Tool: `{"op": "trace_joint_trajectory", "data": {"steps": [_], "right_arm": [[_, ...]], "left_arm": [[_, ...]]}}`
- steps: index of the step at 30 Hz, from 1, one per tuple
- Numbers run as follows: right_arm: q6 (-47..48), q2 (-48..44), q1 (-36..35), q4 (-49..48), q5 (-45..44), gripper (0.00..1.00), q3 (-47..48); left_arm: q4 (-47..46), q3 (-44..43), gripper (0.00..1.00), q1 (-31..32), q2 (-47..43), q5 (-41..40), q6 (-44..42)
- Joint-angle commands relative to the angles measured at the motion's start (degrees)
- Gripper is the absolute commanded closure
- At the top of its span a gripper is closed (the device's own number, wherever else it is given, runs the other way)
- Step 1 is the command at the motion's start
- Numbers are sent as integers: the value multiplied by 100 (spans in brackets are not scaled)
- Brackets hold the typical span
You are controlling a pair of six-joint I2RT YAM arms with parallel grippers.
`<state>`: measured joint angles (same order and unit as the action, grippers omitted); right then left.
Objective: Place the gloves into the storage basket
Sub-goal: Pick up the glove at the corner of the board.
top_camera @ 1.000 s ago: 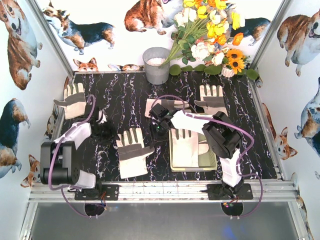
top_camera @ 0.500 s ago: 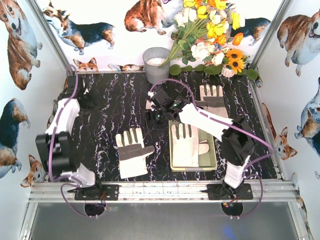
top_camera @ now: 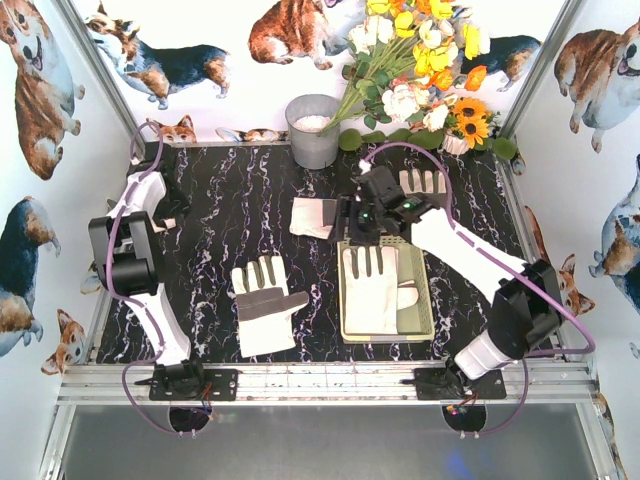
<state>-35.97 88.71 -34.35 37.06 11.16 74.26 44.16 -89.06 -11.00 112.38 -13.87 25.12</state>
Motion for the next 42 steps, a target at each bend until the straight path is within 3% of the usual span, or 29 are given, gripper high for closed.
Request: {"op": "trace_joint_trajectory", "data": {"steps": [1, 17, 26, 34, 42], "right_arm": [[-129, -457, 230, -313, -150, 39, -250], [-323, -492, 433, -380, -42, 39, -193], [-436, -552, 436, -295, -60, 39, -208], [-432, -686, 438, -215, -107, 39, -303], [-368, -516, 438, -238, -14, 39, -122]], "left_arm": [[-187, -253, 54, -66, 226, -726, 354], [-1317, -322, 62, -244, 857, -389, 441], [-1090, -443, 64, -356, 1136, -413, 503], [-1184, -305, 68, -435, 1298, 123, 309], [-1296, 233, 93, -436, 1025, 490, 435]]}}
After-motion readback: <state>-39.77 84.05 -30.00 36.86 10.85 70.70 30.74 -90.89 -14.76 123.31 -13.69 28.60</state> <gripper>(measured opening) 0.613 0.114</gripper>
